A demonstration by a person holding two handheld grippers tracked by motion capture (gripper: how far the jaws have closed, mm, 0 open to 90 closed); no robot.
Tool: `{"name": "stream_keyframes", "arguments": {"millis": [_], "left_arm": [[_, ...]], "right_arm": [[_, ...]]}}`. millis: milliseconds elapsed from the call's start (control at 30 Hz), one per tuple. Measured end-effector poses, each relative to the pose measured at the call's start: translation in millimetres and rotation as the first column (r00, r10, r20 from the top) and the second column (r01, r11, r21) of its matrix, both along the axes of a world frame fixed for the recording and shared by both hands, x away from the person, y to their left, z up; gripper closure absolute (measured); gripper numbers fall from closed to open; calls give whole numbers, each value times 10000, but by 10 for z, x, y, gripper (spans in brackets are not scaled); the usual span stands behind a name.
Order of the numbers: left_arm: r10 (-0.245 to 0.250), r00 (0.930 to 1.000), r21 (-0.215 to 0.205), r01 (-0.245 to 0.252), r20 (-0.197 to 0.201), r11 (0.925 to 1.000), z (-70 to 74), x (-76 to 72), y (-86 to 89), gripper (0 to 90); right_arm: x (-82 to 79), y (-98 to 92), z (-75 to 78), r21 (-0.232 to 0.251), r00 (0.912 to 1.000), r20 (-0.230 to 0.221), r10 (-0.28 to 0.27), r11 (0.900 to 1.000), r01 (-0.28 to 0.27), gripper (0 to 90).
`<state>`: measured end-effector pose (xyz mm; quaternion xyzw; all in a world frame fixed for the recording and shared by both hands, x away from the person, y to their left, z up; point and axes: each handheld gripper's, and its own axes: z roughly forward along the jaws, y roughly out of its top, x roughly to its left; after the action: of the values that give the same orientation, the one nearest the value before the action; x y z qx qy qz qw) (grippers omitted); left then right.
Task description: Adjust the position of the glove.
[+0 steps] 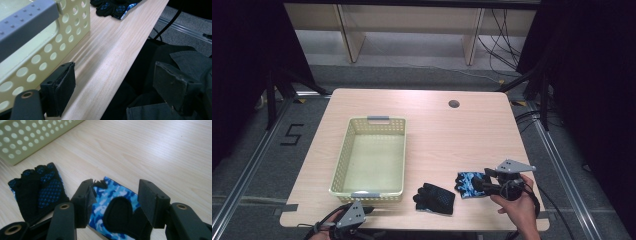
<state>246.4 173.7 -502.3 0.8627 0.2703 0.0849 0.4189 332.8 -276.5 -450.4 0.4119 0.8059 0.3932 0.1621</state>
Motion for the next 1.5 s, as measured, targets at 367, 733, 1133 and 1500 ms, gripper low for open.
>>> {"name": "stream_keyframes", "arguments": {"millis": [367,733,1133,1500], "left_arm": [[-88,9999,-24,88,-69,10000,2,9,-16,178],[-81,10000,195,80,25,9998,-3,17,1,178],[-61,10000,-19,61,-25,10000,3,6,2,178],[-206,9997,388,202,96,9990,2,20,7,178]], "right_arm": [[25,-200,-85,-356,9992,-79,-382,9986,378,507],[43,-161,-179,-927,9990,-445,12,9957,-53,558],[24,2,-321,-1234,9845,-1033,1418,9803,-1541,579],[69,26,-463,-1646,9760,-1269,1770,9665,-1967,591]]}}
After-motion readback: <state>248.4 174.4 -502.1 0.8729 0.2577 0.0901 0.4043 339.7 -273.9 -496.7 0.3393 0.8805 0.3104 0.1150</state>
